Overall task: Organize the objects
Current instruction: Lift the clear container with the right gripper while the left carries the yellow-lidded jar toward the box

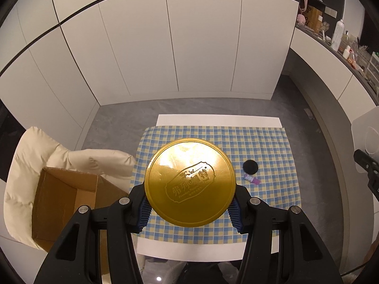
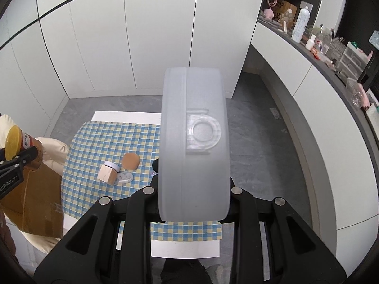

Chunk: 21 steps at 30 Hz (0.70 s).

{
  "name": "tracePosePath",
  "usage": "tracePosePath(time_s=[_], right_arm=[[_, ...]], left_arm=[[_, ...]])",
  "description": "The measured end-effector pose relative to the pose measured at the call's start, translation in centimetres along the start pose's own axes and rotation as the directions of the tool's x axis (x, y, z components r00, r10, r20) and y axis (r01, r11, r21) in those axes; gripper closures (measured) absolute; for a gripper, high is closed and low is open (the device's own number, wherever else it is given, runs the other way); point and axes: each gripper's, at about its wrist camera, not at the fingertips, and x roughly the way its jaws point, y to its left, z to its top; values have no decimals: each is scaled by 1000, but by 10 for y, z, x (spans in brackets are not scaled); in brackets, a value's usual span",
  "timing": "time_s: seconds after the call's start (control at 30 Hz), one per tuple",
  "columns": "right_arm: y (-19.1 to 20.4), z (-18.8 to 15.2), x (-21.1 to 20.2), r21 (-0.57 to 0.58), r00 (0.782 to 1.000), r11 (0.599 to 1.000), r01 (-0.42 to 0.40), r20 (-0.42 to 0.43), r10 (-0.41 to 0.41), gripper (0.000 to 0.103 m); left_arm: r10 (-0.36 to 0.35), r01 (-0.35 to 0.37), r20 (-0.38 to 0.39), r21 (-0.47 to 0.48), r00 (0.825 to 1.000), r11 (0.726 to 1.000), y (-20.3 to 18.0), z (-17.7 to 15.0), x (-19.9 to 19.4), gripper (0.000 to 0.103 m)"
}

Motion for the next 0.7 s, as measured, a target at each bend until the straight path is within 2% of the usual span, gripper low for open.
tracePosePath(time_s=[0.3, 0.7], right_arm=[[-4, -21, -14, -9, 1000, 1000, 4, 8, -4, 75], [3, -76, -38, -30, 1000, 1000, 1, 3, -1, 75]], left_arm=[[4, -4, 16, 10, 1000, 1000, -3, -21, -13, 49], [-33, 33, 18, 21, 999, 999, -3, -71, -37, 49]])
